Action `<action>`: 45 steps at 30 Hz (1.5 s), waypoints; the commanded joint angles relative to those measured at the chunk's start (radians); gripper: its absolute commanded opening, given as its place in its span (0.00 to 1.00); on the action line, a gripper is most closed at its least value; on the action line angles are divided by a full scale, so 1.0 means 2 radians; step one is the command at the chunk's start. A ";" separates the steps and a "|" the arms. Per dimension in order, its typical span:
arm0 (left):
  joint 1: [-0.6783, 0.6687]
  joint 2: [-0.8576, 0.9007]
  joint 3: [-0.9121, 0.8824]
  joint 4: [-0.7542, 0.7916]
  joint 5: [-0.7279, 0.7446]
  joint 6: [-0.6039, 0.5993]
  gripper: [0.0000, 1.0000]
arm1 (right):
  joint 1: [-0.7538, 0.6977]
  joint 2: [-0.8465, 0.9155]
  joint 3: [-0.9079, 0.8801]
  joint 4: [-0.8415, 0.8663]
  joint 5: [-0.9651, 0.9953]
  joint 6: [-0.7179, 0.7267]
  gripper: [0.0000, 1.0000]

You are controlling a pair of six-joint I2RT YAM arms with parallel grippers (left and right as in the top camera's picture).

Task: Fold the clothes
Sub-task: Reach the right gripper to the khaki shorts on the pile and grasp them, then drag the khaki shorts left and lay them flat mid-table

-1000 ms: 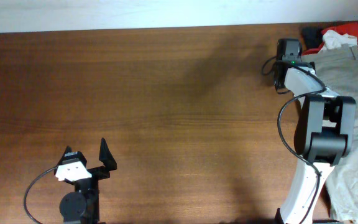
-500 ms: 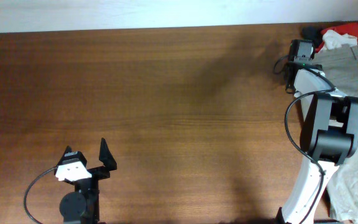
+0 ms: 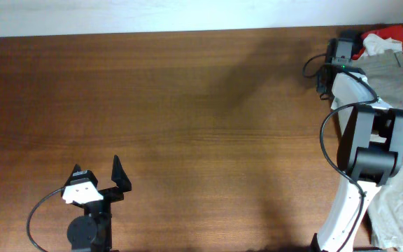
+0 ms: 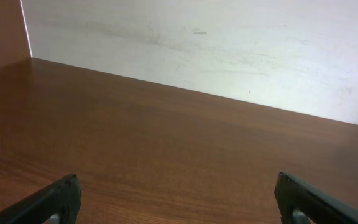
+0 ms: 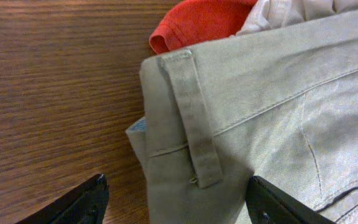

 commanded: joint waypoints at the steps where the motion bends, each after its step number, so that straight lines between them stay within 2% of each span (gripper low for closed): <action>1: 0.001 -0.003 -0.002 -0.001 -0.002 0.005 0.99 | -0.012 0.020 0.006 -0.002 -0.005 0.002 0.59; 4: 0.001 -0.003 -0.002 -0.001 -0.002 0.005 0.99 | -0.013 0.020 0.006 0.004 -0.002 0.002 0.47; 7: 0.001 -0.003 -0.002 -0.001 -0.002 0.005 0.99 | -0.010 0.019 0.013 0.009 -0.001 0.003 0.43; 8: 0.001 -0.003 -0.002 -0.001 -0.002 0.005 0.99 | -0.007 0.019 0.020 0.007 -0.001 0.003 0.31; 9: 0.001 -0.003 -0.002 -0.001 -0.002 0.005 0.99 | -0.006 0.019 0.027 0.005 0.001 0.005 0.22; 11: 0.001 -0.003 -0.002 -0.001 -0.002 0.005 0.99 | -0.004 0.018 0.047 -0.007 0.001 0.005 0.18; 12: 0.001 -0.003 -0.002 -0.001 -0.002 0.005 0.99 | -0.004 0.018 0.055 -0.017 0.001 0.005 0.08; 13: 0.001 -0.003 -0.002 -0.001 -0.002 0.005 0.99 | -0.004 0.018 0.064 -0.029 0.001 0.009 0.04; 17: 0.001 -0.003 -0.002 -0.001 -0.002 0.005 0.99 | -0.004 0.015 0.093 -0.067 0.001 0.035 0.04; 20: 0.001 -0.003 -0.002 -0.001 -0.002 0.005 0.99 | 0.001 -0.024 0.130 -0.116 0.001 0.070 0.04; 23: 0.001 -0.003 -0.002 -0.001 -0.002 0.005 0.99 | 0.055 -0.090 0.175 -0.137 0.001 0.070 0.04; 27: 0.001 -0.003 -0.002 -0.001 -0.002 0.005 0.99 | 0.148 -0.117 0.227 -0.137 -0.003 0.070 0.04; 28: 0.001 -0.003 -0.002 -0.001 -0.002 0.005 0.99 | 0.184 -0.117 0.230 -0.130 -0.037 0.070 0.04; 29: 0.001 -0.003 -0.002 -0.001 -0.002 0.005 0.99 | 0.230 -0.109 0.229 -0.126 -0.146 0.070 0.04; 30: 0.001 -0.003 -0.002 -0.001 -0.002 0.005 0.99 | 0.254 -0.102 0.228 -0.123 -0.188 0.083 0.04; 32: 0.001 -0.003 -0.002 -0.001 -0.002 0.005 0.99 | 0.309 -0.074 0.228 -0.101 -0.253 0.212 0.04; 33: 0.001 -0.003 -0.002 -0.001 -0.002 0.005 0.99 | 0.334 -0.059 0.228 -0.071 -0.306 0.240 0.04; 37: 0.001 -0.003 -0.002 -0.001 -0.003 0.005 0.99 | 0.418 -0.039 0.228 -0.022 -0.324 0.270 0.04; 38: 0.001 -0.003 -0.002 -0.001 -0.002 0.005 0.99 | 0.431 -0.039 0.228 -0.020 -0.324 0.270 0.30; 39: 0.001 -0.003 -0.002 -0.001 -0.002 0.005 0.99 | 0.442 -0.039 0.228 -0.023 -0.325 0.270 0.80; 40: 0.001 -0.003 -0.002 -0.001 -0.002 0.005 0.99 | 0.442 -0.039 0.228 -0.023 -0.325 0.270 0.79; 41: 0.001 -0.003 -0.002 -0.001 -0.002 0.005 0.99 | 0.435 -0.041 0.228 -0.023 -0.325 0.269 0.84; 42: 0.001 -0.003 -0.002 -0.001 -0.002 0.005 0.99 | 0.429 -0.044 0.229 -0.025 -0.325 0.253 0.96; 43: 0.001 -0.003 -0.002 -0.001 -0.002 0.005 0.99 | 0.410 -0.052 0.229 -0.045 -0.315 0.228 0.99; 45: 0.001 -0.003 -0.002 -0.001 -0.004 0.005 0.99 | 0.348 -0.060 0.229 -0.121 -0.268 0.228 0.99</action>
